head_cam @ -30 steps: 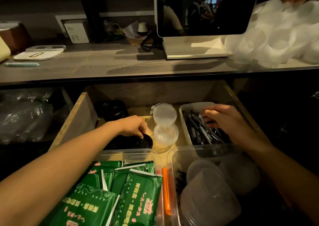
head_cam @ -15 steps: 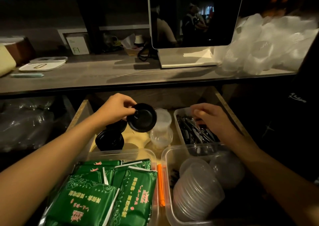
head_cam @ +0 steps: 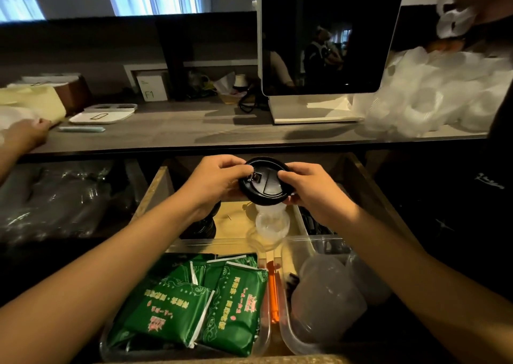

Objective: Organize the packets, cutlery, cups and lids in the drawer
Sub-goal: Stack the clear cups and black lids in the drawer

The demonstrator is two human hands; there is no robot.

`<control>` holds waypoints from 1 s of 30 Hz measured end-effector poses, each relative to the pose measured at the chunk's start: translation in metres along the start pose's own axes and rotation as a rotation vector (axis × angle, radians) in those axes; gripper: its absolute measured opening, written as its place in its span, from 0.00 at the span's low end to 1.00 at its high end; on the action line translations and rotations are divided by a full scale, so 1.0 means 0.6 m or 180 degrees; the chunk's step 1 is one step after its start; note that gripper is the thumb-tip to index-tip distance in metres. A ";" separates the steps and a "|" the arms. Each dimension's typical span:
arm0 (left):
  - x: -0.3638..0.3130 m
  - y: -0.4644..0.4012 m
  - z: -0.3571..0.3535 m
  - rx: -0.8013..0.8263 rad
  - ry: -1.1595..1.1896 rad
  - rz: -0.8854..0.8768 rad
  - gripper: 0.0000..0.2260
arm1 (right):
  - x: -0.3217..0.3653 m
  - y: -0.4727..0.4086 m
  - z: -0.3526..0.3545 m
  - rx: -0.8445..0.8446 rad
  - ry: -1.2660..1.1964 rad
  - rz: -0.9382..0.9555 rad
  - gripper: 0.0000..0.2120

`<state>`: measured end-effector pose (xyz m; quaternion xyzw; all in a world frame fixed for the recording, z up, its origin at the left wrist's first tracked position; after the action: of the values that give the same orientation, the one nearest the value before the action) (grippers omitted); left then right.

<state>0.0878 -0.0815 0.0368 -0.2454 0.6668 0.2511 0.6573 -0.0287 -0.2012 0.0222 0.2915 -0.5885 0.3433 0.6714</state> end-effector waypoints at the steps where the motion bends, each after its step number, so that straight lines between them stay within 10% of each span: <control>1: 0.002 0.004 0.005 0.0010 0.0059 0.0064 0.05 | 0.000 -0.003 -0.010 0.0012 -0.0055 -0.0026 0.08; 22: 0.137 -0.062 0.260 -0.0699 -0.1309 0.0545 0.11 | -0.104 -0.170 -0.242 0.0074 0.0131 -0.1111 0.14; 30: 0.174 -0.069 0.258 -0.0572 -0.2326 0.0751 0.15 | -0.150 -0.180 -0.279 0.0289 0.1379 -0.1413 0.10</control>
<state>0.2300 -0.0110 -0.0694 -0.1180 0.3879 0.4531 0.7939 0.1505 -0.1432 -0.0888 0.3625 -0.3378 0.2684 0.8261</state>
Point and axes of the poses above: each hand's wrist, its own y-axis away from the middle knuckle, its own z-axis out of the back of the hand, x = y × z, the point moved 8 cm from there along -y, towards the middle knuckle, and after that the axes turned 5 degrees about y, right-handed, at the moved point
